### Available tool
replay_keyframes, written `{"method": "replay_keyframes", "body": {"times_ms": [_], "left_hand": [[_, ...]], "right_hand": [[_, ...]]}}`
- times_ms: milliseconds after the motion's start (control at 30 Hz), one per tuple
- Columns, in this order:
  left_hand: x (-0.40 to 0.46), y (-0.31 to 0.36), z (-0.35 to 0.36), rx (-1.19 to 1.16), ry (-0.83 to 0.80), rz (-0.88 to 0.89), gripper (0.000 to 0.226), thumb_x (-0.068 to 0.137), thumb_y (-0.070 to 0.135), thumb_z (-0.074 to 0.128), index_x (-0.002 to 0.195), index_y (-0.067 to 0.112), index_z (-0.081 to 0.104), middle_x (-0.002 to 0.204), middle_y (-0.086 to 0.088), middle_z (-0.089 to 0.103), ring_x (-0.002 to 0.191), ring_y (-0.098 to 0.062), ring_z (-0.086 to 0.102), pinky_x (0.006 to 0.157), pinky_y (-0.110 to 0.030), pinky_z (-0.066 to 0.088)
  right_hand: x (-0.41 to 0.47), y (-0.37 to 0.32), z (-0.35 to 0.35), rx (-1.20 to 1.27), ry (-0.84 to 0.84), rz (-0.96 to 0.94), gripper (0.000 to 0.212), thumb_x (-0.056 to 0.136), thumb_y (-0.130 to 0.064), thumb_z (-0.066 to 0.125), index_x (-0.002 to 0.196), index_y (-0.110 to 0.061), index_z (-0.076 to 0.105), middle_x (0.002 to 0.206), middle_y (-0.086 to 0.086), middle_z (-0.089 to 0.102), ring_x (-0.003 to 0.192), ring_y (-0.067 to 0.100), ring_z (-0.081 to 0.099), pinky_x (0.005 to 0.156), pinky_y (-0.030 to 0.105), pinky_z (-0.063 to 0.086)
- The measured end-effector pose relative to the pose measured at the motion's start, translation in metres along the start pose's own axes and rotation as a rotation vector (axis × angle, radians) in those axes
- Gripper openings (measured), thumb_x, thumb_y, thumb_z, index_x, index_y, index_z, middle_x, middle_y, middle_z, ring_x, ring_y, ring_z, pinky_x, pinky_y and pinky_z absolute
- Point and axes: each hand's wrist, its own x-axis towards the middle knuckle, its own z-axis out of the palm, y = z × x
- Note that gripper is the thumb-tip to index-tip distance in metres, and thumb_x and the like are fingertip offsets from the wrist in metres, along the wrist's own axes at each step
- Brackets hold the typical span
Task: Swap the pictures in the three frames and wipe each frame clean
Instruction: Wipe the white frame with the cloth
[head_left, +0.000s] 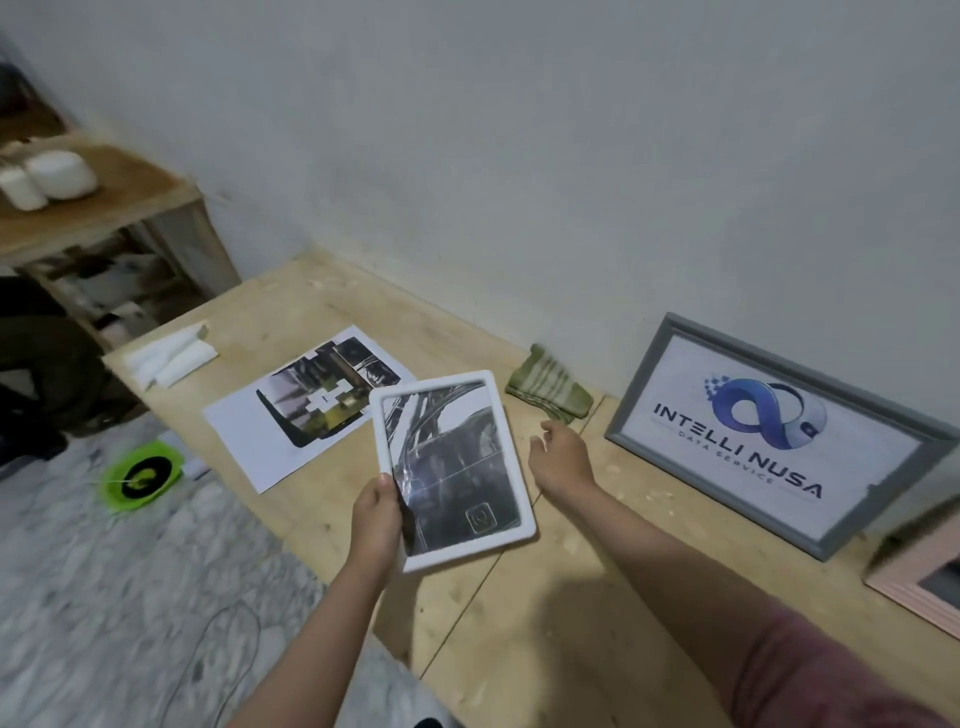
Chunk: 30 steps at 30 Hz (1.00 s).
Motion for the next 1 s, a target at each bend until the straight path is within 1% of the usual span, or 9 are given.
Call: {"method": "replay_keyframes", "body": {"times_ms": [167, 333, 433, 567, 633, 733, 833, 900, 1000], "left_hand": [[0.035, 0.004, 0.0, -0.009, -0.017, -0.042, 0.029, 0.101, 0.023, 0.032, 0.078, 0.009, 0.041, 0.064, -0.012, 0.035, 0.051, -0.017, 0.032, 0.049, -0.03, 0.028], [0.059, 0.005, -0.001, -0.046, -0.014, -0.084, 0.029, 0.101, 0.027, 0.035, 0.079, 0.012, 0.044, 0.069, -0.012, 0.04, 0.054, -0.016, 0.03, 0.05, -0.03, 0.027], [0.067, 0.005, -0.002, -0.047, -0.021, -0.078, 0.03, 0.102, 0.028, 0.035, 0.078, 0.012, 0.044, 0.068, -0.011, 0.038, 0.054, -0.016, 0.03, 0.05, -0.03, 0.029], [0.066, 0.01, -0.001, -0.061, -0.064, -0.053, 0.033, 0.102, 0.029, 0.035, 0.075, 0.012, 0.042, 0.058, -0.005, 0.034, 0.049, -0.016, 0.031, 0.047, -0.027, 0.028], [0.065, 0.01, 0.0, -0.029, -0.075, -0.028, 0.035, 0.102, 0.029, 0.035, 0.076, 0.01, 0.047, 0.058, -0.005, 0.041, 0.05, -0.017, 0.037, 0.048, -0.026, 0.033], [0.064, 0.009, 0.0, -0.003, -0.091, -0.01, 0.037, 0.102, 0.031, 0.036, 0.082, 0.01, 0.06, 0.074, -0.013, 0.062, 0.07, -0.027, 0.059, 0.066, -0.034, 0.051], [0.06, 0.011, 0.004, -0.004, -0.131, -0.011, 0.036, 0.101, 0.033, 0.038, 0.087, 0.01, 0.062, 0.09, -0.022, 0.065, 0.084, -0.033, 0.062, 0.077, -0.042, 0.049], [0.052, 0.017, 0.012, -0.008, -0.156, -0.005, 0.036, 0.101, 0.033, 0.038, 0.09, 0.007, 0.06, 0.089, -0.021, 0.064, 0.083, -0.031, 0.061, 0.076, -0.041, 0.047], [0.035, 0.032, 0.031, -0.044, -0.221, 0.057, 0.035, 0.101, 0.03, 0.039, 0.089, 0.003, 0.057, 0.086, -0.016, 0.06, 0.082, -0.026, 0.056, 0.079, -0.042, 0.046]], "right_hand": [[0.058, -0.009, 0.006, -0.361, 0.072, -0.074, 0.053, 0.088, -0.021, 0.049, 0.138, -0.015, 0.033, 0.145, 0.013, 0.034, 0.132, 0.033, 0.034, 0.104, 0.044, 0.037], [0.102, -0.002, 0.006, -0.626, -0.109, -0.078, 0.081, 0.082, 0.002, 0.042, 0.149, -0.027, 0.007, 0.158, 0.014, -0.003, 0.144, 0.038, 0.001, 0.116, 0.05, 0.013], [0.113, 0.002, 0.006, -0.727, -0.138, -0.128, 0.085, 0.082, 0.009, 0.04, 0.149, -0.029, 0.005, 0.157, 0.018, 0.001, 0.142, 0.04, 0.008, 0.11, 0.048, 0.026], [0.124, 0.004, 0.001, -0.765, -0.031, -0.204, 0.076, 0.081, 0.009, 0.041, 0.146, -0.024, 0.021, 0.142, 0.02, 0.035, 0.12, 0.036, 0.037, 0.086, 0.041, 0.044], [0.125, -0.004, -0.004, -0.636, -0.002, -0.203, 0.066, 0.08, 0.004, 0.043, 0.139, -0.024, 0.035, 0.126, 0.015, 0.052, 0.11, 0.033, 0.048, 0.078, 0.036, 0.046], [0.112, -0.035, -0.015, -0.018, 0.18, -0.162, 0.053, 0.08, -0.002, 0.043, 0.127, -0.024, 0.054, 0.112, 0.006, 0.064, 0.097, 0.025, 0.058, 0.075, 0.026, 0.046], [0.078, -0.064, -0.026, 0.161, 0.252, -0.453, 0.058, 0.079, 0.006, 0.043, 0.131, -0.018, 0.053, 0.126, 0.004, 0.058, 0.112, 0.016, 0.054, 0.091, 0.017, 0.044], [0.055, -0.071, -0.024, 0.032, 0.15, -0.683, 0.069, 0.076, 0.012, 0.044, 0.137, -0.021, 0.047, 0.142, 0.006, 0.045, 0.127, 0.019, 0.044, 0.1, 0.026, 0.042], [0.032, -0.077, -0.01, -0.338, -0.084, -0.8, 0.095, 0.072, 0.017, 0.042, 0.146, -0.037, 0.02, 0.158, -0.004, 0.009, 0.145, 0.022, 0.011, 0.107, 0.051, 0.034]]}}
